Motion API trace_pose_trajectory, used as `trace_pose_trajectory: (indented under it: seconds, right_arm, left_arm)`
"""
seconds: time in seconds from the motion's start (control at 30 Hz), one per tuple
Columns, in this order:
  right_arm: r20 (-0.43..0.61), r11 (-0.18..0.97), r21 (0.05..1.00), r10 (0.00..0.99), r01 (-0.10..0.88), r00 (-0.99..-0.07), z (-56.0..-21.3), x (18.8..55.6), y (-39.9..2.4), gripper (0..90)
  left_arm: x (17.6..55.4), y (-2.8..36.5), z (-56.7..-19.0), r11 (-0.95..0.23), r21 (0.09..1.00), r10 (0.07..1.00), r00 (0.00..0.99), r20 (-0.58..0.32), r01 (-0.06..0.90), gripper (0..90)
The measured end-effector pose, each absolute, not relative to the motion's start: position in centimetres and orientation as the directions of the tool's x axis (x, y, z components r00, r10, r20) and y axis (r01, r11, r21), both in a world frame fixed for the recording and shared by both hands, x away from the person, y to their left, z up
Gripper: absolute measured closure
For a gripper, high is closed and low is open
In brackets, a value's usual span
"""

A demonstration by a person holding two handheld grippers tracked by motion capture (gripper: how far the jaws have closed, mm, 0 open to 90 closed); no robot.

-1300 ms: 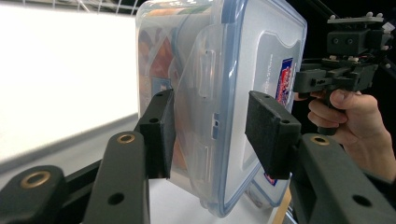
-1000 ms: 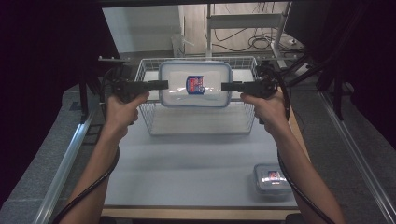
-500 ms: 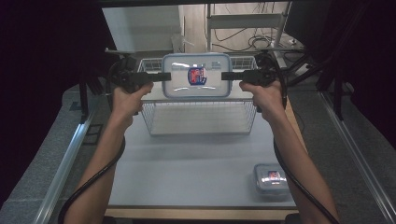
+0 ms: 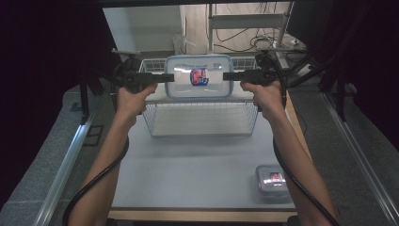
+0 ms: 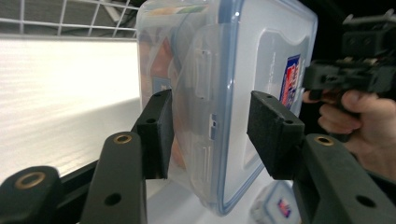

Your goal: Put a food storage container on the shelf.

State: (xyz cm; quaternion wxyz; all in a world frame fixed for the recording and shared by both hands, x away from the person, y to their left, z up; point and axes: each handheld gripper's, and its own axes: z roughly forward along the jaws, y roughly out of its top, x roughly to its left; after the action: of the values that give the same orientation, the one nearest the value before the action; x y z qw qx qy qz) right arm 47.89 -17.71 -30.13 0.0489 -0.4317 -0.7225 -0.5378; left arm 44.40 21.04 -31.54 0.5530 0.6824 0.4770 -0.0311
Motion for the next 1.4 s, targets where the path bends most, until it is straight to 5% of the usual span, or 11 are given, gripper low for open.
trace_pose_trajectory:
  seconds: [0.47,0.83,1.1,1.4]
  right_arm:
    - [0.536,0.004,0.755,0.573,0.656,-0.620,-30.6,48.8,-17.7,47.6]
    - [0.444,0.044,0.784,0.658,0.620,-0.608,-31.0,49.5,-16.6,40.2]
    - [0.335,0.088,0.838,0.697,0.539,-0.634,-30.5,48.7,-16.2,39.8]
    - [0.244,0.143,0.879,0.686,0.456,-0.686,-30.2,46.3,-17.0,48.6]
  left_arm:
    - [44.8,20.7,-31.4,0.044,0.742,0.647,0.547,-0.532,0.669,49.1]
    - [45.3,20.6,-32.1,0.070,0.758,0.677,0.527,-0.514,0.649,42.3]
    - [43.5,20.6,-31.3,-0.011,0.840,0.732,0.577,-0.363,0.542,39.2]
    - [40.7,20.1,-32.4,-0.125,0.885,0.756,0.621,-0.208,0.449,48.6]
